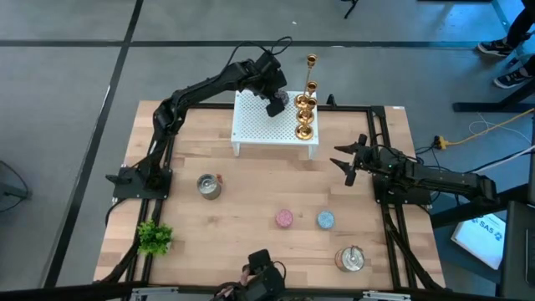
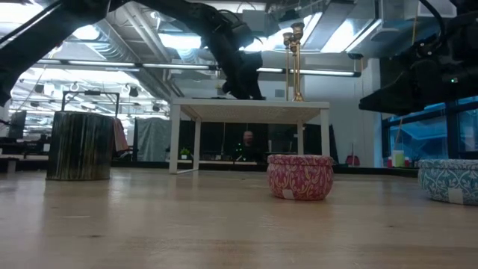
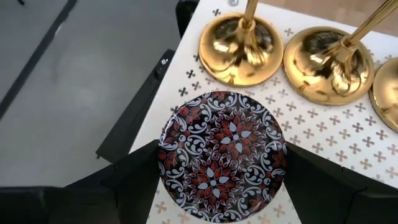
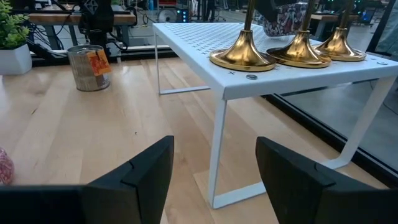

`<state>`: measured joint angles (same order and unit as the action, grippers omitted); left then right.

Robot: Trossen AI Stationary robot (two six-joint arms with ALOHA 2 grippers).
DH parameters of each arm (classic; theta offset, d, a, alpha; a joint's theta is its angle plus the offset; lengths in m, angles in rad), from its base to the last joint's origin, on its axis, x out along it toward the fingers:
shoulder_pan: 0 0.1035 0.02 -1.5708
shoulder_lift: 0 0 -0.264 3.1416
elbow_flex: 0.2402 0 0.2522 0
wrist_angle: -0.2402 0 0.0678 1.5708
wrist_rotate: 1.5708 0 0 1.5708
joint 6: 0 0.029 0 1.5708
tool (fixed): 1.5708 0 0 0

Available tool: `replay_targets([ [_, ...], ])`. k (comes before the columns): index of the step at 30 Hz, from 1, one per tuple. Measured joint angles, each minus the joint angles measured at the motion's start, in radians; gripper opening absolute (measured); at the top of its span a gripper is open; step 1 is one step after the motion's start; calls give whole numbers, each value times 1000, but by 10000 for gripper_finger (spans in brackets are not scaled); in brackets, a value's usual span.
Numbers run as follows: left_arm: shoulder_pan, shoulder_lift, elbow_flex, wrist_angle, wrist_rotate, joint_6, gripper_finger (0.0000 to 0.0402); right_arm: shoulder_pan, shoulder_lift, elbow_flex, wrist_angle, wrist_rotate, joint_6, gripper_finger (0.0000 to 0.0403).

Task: Pick & Place candle stick holders
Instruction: Put the small red scented candle on the shelf, then put the small pink scented candle on the shelf

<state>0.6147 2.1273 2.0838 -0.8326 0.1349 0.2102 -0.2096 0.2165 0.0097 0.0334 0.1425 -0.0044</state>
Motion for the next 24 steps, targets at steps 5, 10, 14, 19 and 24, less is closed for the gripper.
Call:
replay_targets([
  [5,0,-1,0,-14,-4,-8,302,0,0,0,0,0,0,232],
  [10,0,-3,-1,-14,18,11,322,0,0,0,0,0,0,232],
  [14,-4,-13,-2,-11,18,21,337,0,0,0,0,0,0,232],
  [19,-4,-39,-2,-18,8,47,344,0,0,0,0,0,0,232],
  [24,-6,-100,-2,-46,-43,64,344,0,0,0,-5,-23,0,232],
])
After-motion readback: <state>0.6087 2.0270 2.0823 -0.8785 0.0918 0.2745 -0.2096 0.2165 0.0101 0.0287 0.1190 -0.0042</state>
